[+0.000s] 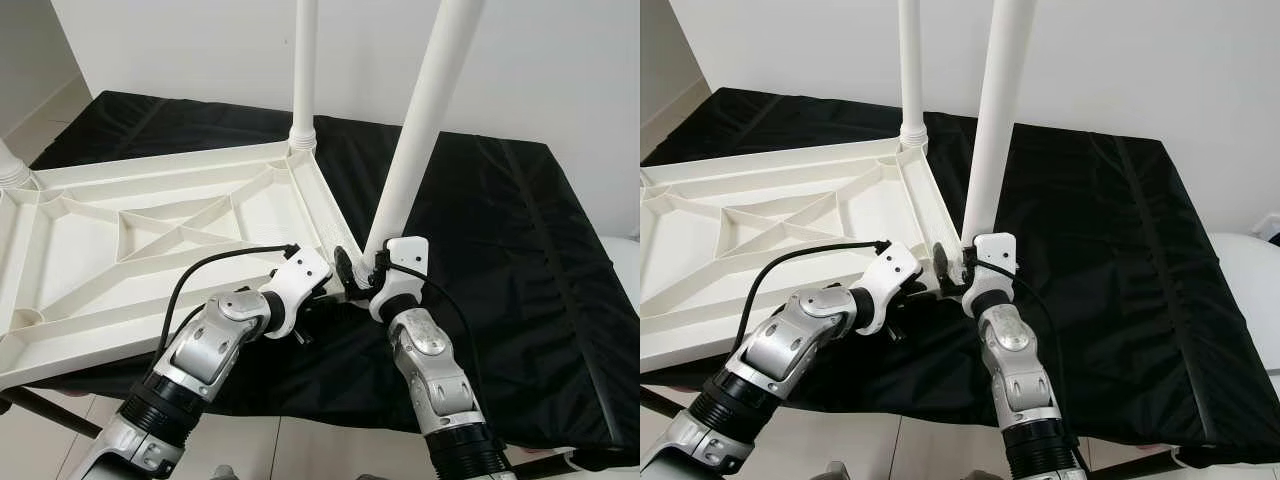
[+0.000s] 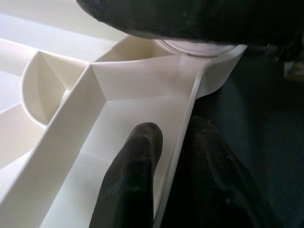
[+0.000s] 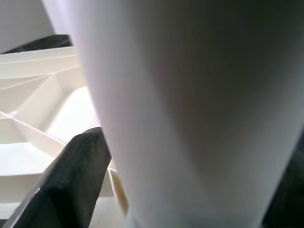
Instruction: Building children table
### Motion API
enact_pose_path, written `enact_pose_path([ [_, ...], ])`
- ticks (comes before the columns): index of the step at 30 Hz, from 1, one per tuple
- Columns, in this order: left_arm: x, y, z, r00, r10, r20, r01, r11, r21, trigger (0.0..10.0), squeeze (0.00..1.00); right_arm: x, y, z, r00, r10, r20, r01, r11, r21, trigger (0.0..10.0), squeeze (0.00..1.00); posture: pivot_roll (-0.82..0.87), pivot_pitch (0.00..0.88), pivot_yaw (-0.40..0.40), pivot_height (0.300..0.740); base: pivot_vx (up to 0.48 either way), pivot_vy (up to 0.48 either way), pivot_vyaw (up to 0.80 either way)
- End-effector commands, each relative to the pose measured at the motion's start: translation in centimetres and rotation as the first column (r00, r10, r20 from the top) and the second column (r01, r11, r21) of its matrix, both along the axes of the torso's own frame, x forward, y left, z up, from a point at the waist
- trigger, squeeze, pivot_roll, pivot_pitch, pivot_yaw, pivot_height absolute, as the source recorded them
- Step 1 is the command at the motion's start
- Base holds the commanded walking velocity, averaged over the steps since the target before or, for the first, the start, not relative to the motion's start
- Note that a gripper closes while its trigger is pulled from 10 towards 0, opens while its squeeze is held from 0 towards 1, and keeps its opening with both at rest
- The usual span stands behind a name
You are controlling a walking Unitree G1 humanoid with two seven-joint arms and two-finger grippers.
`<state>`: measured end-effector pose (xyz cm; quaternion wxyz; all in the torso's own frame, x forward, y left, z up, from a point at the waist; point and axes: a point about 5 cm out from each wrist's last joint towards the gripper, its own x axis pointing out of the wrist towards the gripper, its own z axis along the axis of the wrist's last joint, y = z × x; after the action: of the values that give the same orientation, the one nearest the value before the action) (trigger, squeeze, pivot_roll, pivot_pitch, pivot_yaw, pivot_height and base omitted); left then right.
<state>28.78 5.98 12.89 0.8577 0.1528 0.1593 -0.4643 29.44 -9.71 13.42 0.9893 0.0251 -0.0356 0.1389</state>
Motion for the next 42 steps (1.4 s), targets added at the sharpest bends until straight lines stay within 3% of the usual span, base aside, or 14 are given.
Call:
enact_pose_path([
  [1,-0.5,-0.3,-0.5,0.999,-0.039,-0.012,0.040,0.999,0.012,10.0,0.00,0.4,-0.2,0.5,0.998,0.063,0.013,-0.063,0.998,0.007,10.0,0.00,0.03,0.017,-0.031,0.740,0.000,0.000,0.00],
  [5,-0.4,-0.2,-0.5,0.999,-0.037,-0.012,0.037,0.999,0.015,10.0,0.00,0.6,-0.8,1.2,0.976,0.216,0.034,-0.217,0.976,0.012,10.0,0.00,0.02,0.020,-0.028,0.740,0.000,0.000,0.00],
  [7,-0.4,-0.2,-0.5,0.999,-0.037,-0.012,0.037,0.999,0.015,10.0,0.00,0.6,-0.8,1.2,0.976,0.216,0.034,-0.217,0.976,0.012,10.0,0.00,0.02,0.020,-0.028,0.740,0.000,0.000,0.00],
  [11,-0.2,-0.1,-0.3,0.999,-0.039,-0.005,0.039,0.999,0.014,10.0,0.00,1.6,-3.7,2.2,0.936,0.349,0.036,-0.347,0.936,-0.053,10.0,0.00,0.02,0.021,-0.026,0.740,0.000,0.000,0.00],
  [17,-0.1,-0.1,-0.2,0.999,-0.037,-0.002,0.037,0.999,0.014,10.0,0.00,2.1,-5.6,2.2,0.896,0.444,0.002,-0.441,0.890,-0.120,10.0,0.00,0.01,0.022,-0.022,0.740,0.000,0.000,0.00],
  [22,-0.1,0.0,-0.3,0.999,-0.037,-0.003,0.037,0.999,0.014,10.0,0.00,2.2,-6.1,2.2,0.875,0.484,-0.009,-0.481,0.868,-0.126,10.0,0.00,0.01,0.021,-0.022,0.740,0.000,0.000,0.00],
  [24,0.0,0.0,-0.2,0.999,-0.037,-0.002,0.037,0.999,0.015,10.0,0.00,1.9,-5.9,1.7,0.825,0.563,-0.043,-0.563,0.815,-0.133,10.0,0.00,0.01,0.020,-0.021,0.740,0.000,0.000,0.00],
  [32,0.0,0.0,-0.1,0.999,-0.034,0.001,0.034,0.999,0.012,10.0,0.00,1.8,-6.0,1.4,0.767,0.637,-0.072,-0.641,0.758,-0.119,10.0,0.00,0.02,0.018,-0.020,0.740,0.000,0.000,0.00],
  [33,0.0,0.0,-0.1,0.999,-0.034,0.001,0.034,0.999,0.012,10.0,0.00,1.9,-6.0,1.4,0.759,0.648,-0.066,-0.650,0.750,-0.120,3.6,0.00,0.02,0.019,-0.020,0.740,0.000,0.000,0.00],
  [35,0.0,0.0,-0.1,0.999,-0.034,0.001,0.034,0.999,0.013,10.0,0.00,1.9,-6.0,1.5,0.755,0.653,-0.062,-0.655,0.746,-0.122,3.6,0.00,0.02,0.018,-0.020,0.740,0.000,0.000,0.00],
  [36,0.0,0.0,-0.1,0.999,-0.035,0.001,0.035,0.999,0.013,10.0,0.00,2.0,-6.0,1.5,0.749,0.660,-0.057,-0.661,0.740,-0.123,2.5,0.00,0.02,0.016,-0.020,0.740,0.000,0.000,0.00],
  [38,0.0,0.0,-0.1,0.999,-0.035,0.001,0.035,0.999,0.013,10.0,0.00,2.0,-6.0,1.5,0.749,0.660,-0.057,-0.661,0.740,-0.123,2.5,0.00,0.02,0.016,-0.020,0.740,0.000,0.000,0.00],
  [39,-0.1,0.0,-0.1,0.999,-0.035,0.001,0.035,0.999,0.013,10.0,0.00,2.0,-5.9,1.5,0.746,0.663,-0.055,-0.664,0.737,-0.124,0.0,0.00,0.02,0.015,-0.019,0.740,0.000,0.000,0.00],
  [42,-0.1,0.0,-0.1,0.999,-0.036,0.001,0.036,0.999,0.013,10.0,0.00,2.0,-5.9,1.5,0.741,0.669,-0.055,-0.670,0.732,-0.121,0.0,0.00,0.02,0.013,-0.020,0.740,0.000,0.000,0.00],
])
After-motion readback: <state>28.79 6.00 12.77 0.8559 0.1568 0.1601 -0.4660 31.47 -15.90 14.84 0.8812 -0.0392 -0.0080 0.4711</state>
